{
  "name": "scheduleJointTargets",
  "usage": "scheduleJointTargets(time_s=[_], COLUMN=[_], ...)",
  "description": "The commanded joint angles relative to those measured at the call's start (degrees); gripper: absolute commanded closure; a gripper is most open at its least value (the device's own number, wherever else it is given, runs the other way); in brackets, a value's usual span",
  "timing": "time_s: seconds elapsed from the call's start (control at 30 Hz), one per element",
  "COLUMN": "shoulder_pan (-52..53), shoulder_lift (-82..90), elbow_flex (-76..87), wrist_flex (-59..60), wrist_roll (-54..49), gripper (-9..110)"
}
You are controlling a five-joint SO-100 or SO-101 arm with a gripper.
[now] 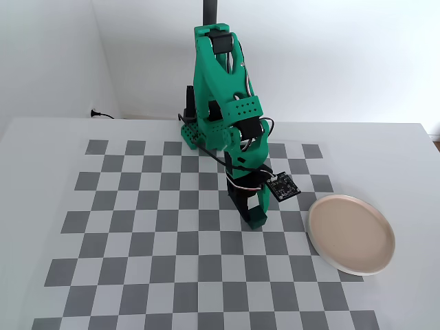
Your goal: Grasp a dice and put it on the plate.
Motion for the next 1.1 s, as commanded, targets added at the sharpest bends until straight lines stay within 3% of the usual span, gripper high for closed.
scheduleJointTargets(time_s=[0.0,0.43,1.07], shoulder_pan=[-2.3,-11.7,-22.1], shoulder_lift=[8.6,5.0,-35.5], elbow_flex=[-9.6,-25.7,-72.8], wrist_flex=[4.3,12.8,24.6], wrist_roll=[-0.5,1.7,8.6], gripper=[106,106,106])
